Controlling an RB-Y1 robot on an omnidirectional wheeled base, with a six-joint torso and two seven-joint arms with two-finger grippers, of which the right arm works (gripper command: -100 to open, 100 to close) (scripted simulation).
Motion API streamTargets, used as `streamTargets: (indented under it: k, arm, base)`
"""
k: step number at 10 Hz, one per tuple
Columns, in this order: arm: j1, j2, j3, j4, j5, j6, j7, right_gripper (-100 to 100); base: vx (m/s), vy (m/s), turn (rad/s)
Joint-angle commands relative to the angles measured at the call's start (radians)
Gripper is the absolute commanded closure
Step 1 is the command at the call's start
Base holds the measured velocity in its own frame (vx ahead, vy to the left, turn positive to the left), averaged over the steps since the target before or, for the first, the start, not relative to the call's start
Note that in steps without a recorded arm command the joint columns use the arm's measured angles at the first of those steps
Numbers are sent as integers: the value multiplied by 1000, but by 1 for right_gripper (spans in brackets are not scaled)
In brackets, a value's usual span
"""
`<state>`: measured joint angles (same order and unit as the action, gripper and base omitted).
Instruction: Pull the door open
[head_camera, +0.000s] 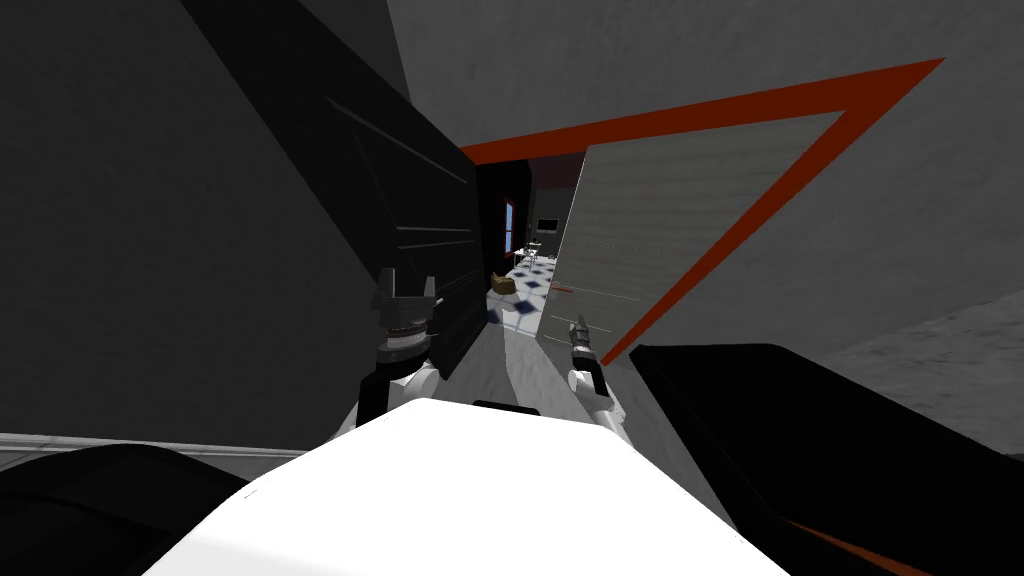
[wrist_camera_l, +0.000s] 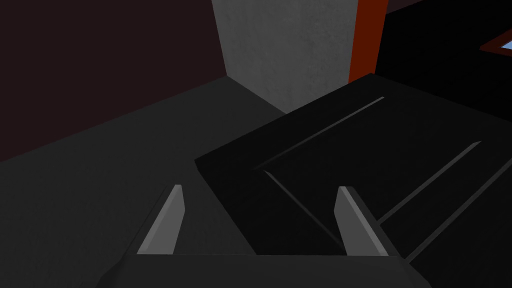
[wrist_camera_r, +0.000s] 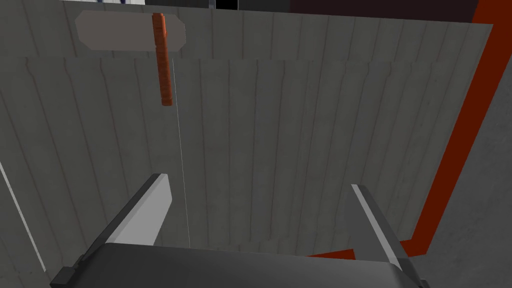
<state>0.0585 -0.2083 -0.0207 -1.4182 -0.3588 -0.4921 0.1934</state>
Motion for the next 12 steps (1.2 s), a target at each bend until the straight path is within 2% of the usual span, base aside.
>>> streamTargets:
  k: [1,5,6,10,11,12]
  arm:
    - [-23,-11,0,50,-17,-8,2,-100]
    - [-95,-45,-8,174,-77,-10,10,-100]
    - [-95,-45,-8,183,-77,-10,10,-100]
    - [-164,-77,-15,305,-134,-12,18,-100]
    - [-164,-77,-15,309,-134,-12,18,-100]
    - [-181,-85,-16,339,-148,-13,20,-100]
  base:
    - [60,-5,49]
    - [92,-12,83]
    - [61,-19,33]
    - [77,-22,72]
    - [64,-19,28]
    - [62,-8,41]
